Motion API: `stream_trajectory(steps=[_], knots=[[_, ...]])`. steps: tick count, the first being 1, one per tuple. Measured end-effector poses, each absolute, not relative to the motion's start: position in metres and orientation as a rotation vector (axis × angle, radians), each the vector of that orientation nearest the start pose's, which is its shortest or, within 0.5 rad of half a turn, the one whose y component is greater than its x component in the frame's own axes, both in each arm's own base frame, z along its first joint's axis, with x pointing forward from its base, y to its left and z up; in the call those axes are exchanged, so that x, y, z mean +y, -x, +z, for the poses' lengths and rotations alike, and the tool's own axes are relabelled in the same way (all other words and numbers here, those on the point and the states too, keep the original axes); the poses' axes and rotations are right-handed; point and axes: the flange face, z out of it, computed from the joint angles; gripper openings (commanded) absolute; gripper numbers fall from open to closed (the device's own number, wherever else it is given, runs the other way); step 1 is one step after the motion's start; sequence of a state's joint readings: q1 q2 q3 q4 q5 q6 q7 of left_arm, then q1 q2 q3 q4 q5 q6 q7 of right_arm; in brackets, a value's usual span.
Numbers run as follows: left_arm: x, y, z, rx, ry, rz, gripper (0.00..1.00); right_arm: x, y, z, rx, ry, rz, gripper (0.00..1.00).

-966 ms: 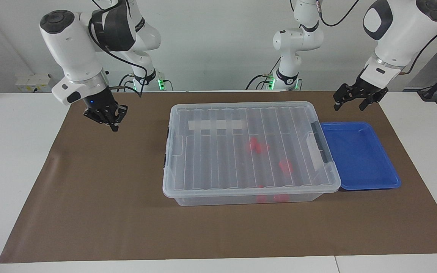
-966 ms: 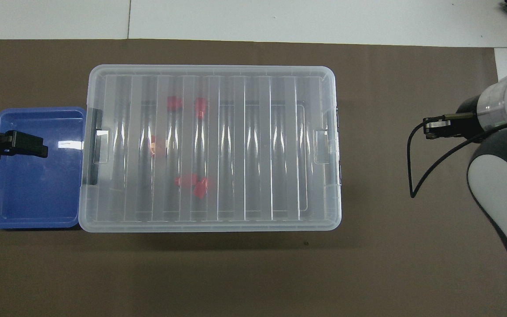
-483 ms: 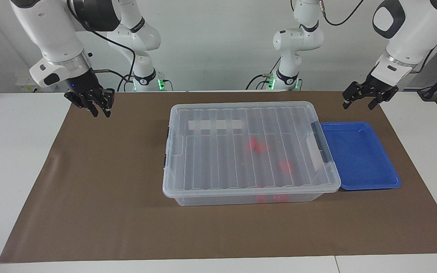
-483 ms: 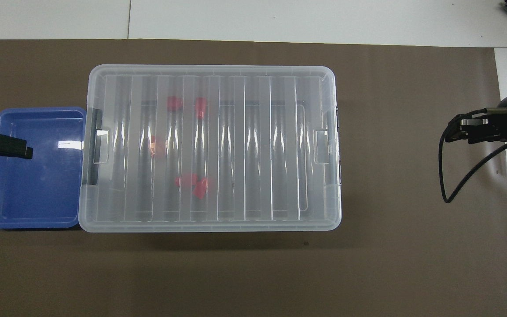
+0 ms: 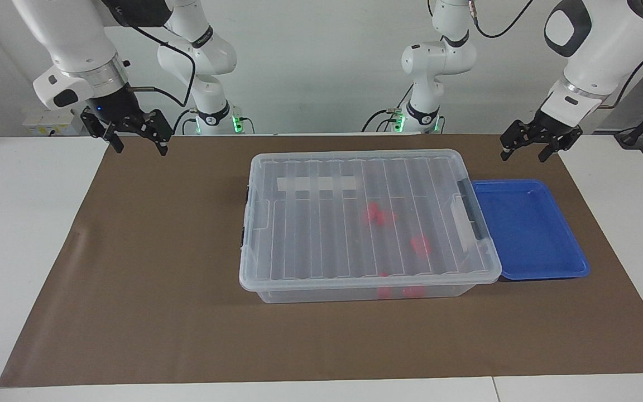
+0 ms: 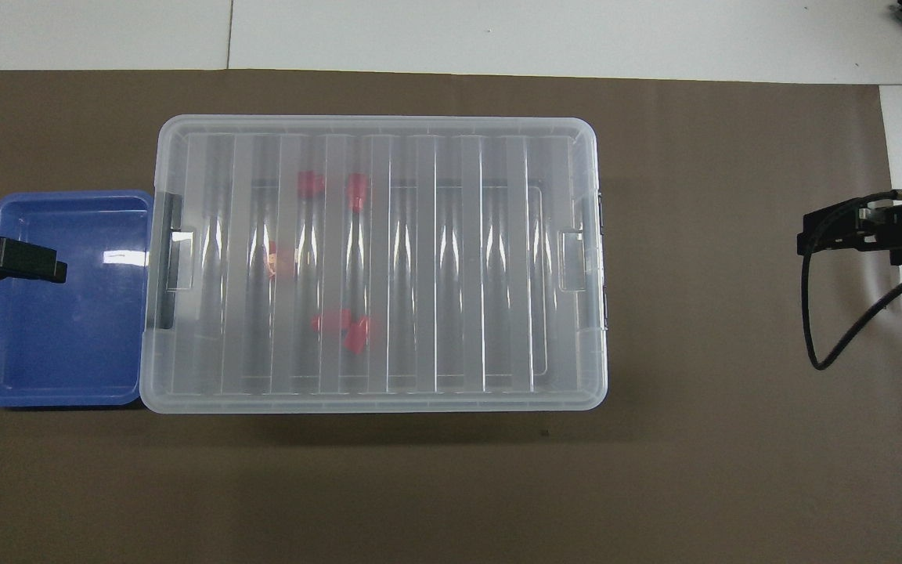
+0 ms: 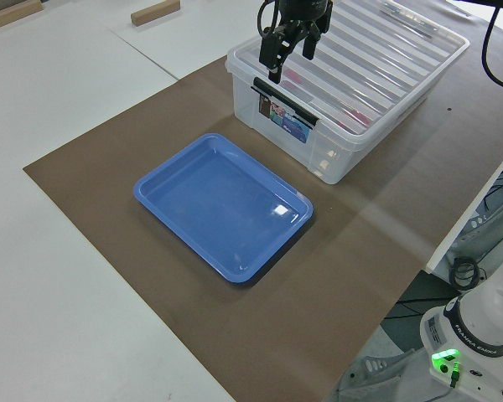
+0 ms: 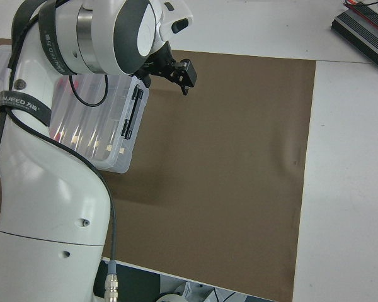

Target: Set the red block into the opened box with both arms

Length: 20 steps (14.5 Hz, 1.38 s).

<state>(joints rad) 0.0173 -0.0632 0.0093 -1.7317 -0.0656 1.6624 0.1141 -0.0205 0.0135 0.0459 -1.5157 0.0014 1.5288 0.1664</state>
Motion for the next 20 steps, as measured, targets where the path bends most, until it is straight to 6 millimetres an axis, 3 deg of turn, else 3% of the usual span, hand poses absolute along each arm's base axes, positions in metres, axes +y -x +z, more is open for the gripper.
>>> stream_trajectory(steps=[8,20], knots=[[0.006,-0.54,0.591,0.137,3.205,0.001,1.0,0.02,-0.531,0.641,0.306,3.131,0.032,1.0],[0.006,-0.54,0.591,0.137,3.204,-0.004,1.0,0.02,-0.53,0.64,0.307,3.131,0.032,1.0]])
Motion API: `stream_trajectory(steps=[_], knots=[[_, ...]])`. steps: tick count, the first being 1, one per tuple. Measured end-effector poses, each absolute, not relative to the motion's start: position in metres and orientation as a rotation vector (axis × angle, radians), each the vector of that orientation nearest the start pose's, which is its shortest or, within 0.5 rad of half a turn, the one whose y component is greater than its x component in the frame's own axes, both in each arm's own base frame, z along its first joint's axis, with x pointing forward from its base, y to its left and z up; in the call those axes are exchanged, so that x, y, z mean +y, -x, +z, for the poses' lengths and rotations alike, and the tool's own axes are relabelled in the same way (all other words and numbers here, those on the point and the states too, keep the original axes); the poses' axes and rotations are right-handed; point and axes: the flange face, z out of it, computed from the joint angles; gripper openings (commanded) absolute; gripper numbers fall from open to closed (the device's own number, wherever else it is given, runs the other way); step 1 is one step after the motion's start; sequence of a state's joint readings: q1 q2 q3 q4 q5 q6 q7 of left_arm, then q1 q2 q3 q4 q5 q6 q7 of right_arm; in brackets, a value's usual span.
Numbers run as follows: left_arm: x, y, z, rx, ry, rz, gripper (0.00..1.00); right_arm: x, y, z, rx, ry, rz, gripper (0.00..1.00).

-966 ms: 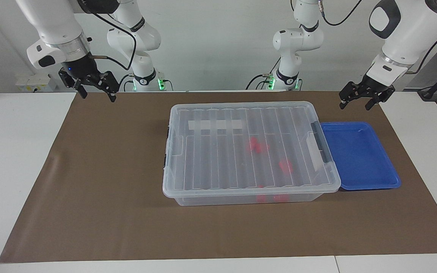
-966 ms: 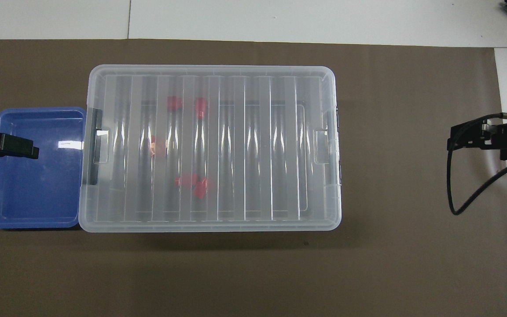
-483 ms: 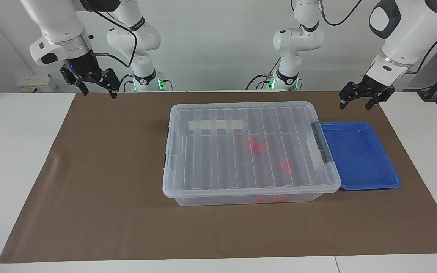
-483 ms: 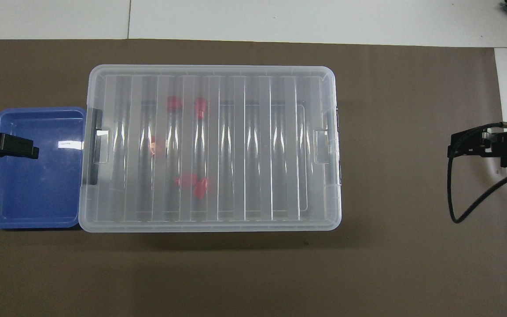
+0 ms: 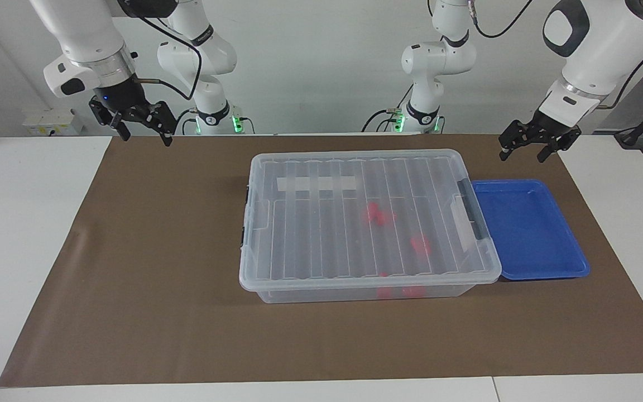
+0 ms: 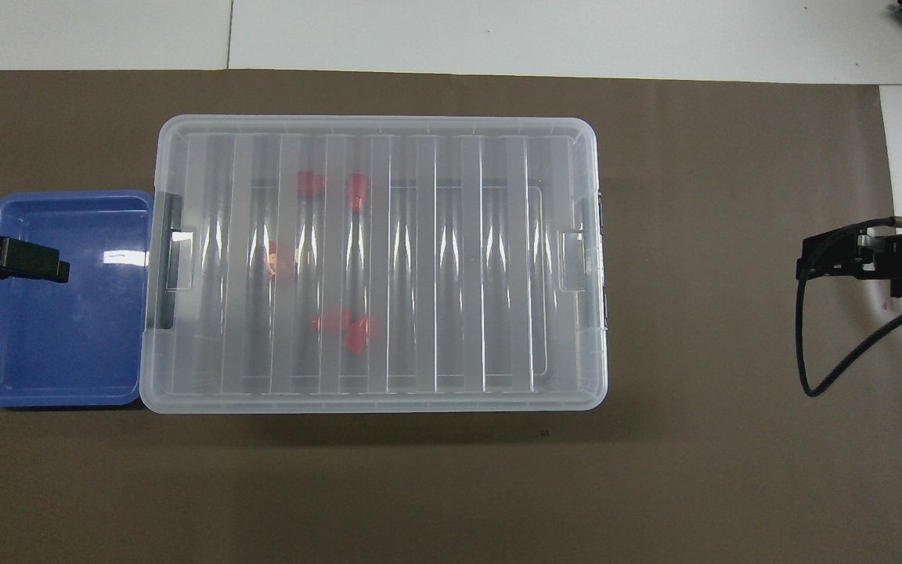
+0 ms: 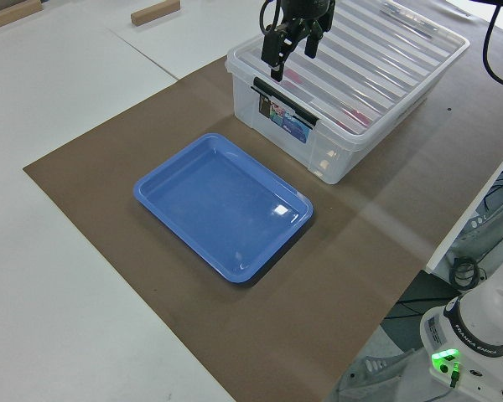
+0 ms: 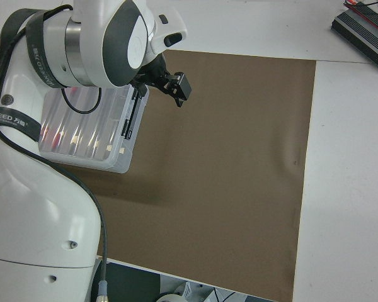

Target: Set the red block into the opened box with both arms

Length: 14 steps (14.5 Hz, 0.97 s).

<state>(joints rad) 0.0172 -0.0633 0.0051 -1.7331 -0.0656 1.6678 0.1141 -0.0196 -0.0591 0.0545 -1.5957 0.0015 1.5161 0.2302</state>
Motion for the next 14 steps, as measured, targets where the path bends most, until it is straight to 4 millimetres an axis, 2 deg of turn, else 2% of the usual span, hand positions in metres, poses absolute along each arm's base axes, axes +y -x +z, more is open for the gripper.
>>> stream_trajectory(steps=[6,14], knots=[[0.006,-0.541,0.579,0.132,3.203,-0.031,1.0,0.02,-0.529,0.641,0.306,3.131,0.028,1.0],[0.006,-0.538,0.574,0.129,3.2,-0.075,1.0,0.021,-0.53,0.639,0.3,3.128,0.036,1.0]])
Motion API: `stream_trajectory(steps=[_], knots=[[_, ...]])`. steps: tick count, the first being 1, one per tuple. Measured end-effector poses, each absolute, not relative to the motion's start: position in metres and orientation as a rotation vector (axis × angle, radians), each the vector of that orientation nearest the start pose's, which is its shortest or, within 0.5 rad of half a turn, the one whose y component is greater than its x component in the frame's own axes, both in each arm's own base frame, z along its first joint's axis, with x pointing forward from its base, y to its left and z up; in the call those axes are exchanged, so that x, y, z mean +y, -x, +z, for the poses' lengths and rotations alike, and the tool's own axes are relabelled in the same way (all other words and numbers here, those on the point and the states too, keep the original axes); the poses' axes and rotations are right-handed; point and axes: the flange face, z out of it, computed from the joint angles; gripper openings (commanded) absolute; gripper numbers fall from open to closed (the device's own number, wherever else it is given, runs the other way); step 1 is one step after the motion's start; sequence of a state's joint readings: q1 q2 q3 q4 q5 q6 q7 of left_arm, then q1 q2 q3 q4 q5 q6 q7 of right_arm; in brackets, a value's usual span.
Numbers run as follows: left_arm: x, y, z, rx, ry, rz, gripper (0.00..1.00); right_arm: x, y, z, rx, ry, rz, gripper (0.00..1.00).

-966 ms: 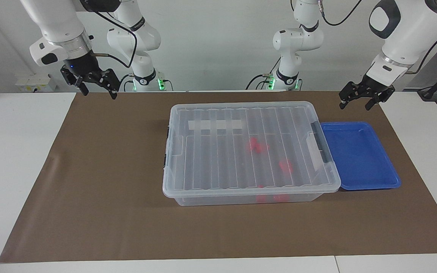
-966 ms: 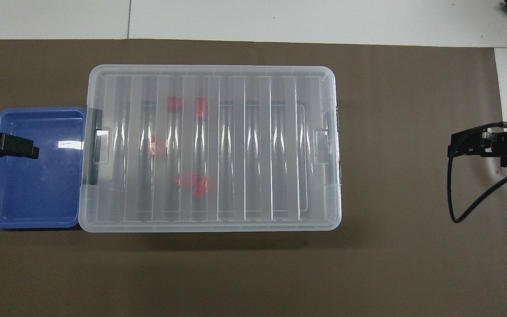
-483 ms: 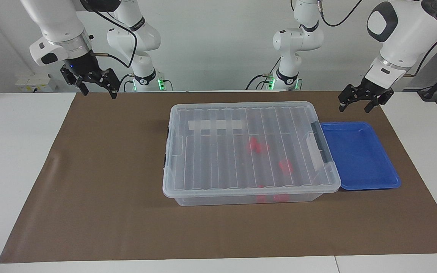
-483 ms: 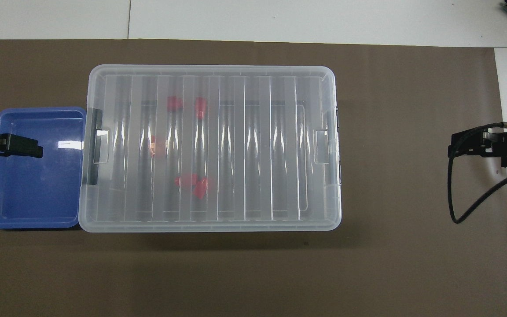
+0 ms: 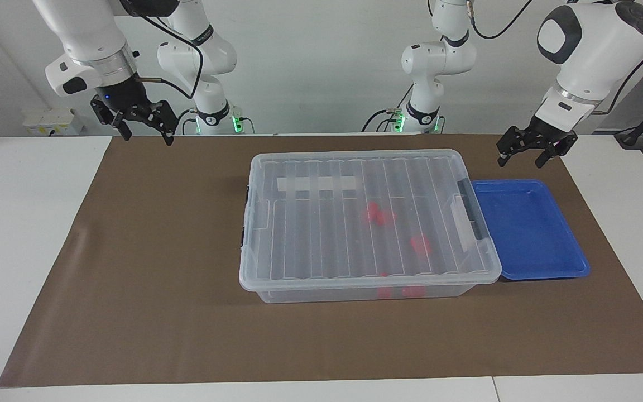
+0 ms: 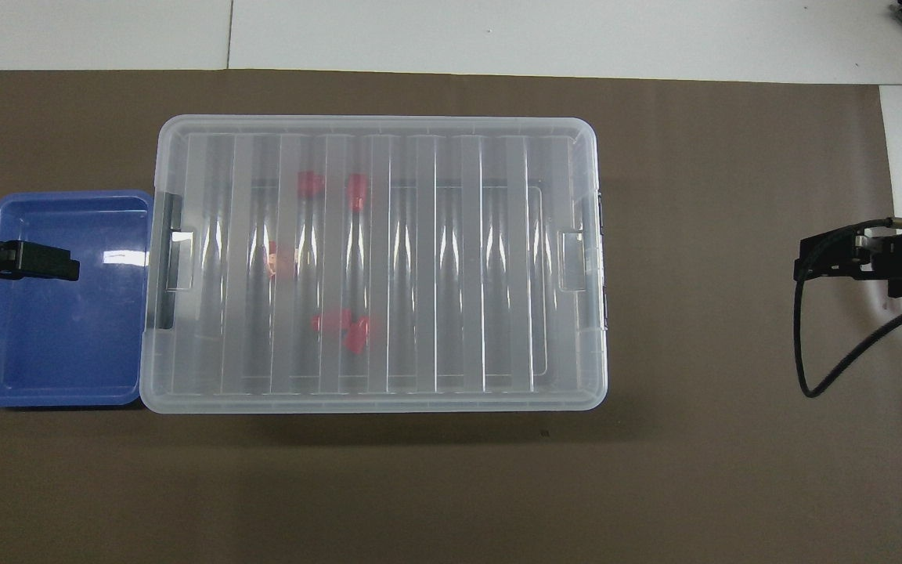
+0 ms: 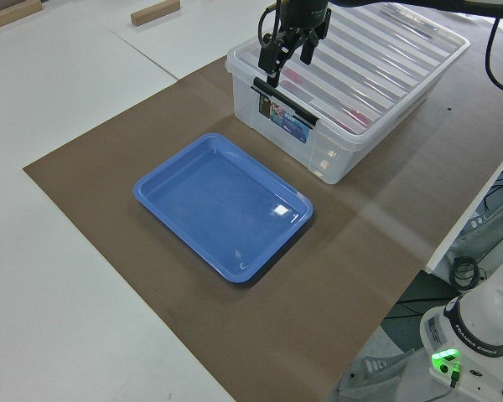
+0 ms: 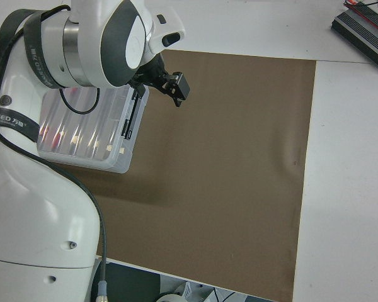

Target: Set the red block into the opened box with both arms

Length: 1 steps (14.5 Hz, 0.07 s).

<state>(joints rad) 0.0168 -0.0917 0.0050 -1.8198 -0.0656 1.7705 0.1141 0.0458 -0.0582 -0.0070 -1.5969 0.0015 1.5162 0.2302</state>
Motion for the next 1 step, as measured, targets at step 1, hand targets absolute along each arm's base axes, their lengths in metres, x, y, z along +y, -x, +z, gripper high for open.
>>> stream_trajectory(steps=[1], knots=[[0.0053,-0.5373,0.5741,0.131,3.2,-0.077,1.0,0.0206,-0.5303,0.6391,0.3,3.128,0.035,1.0]])
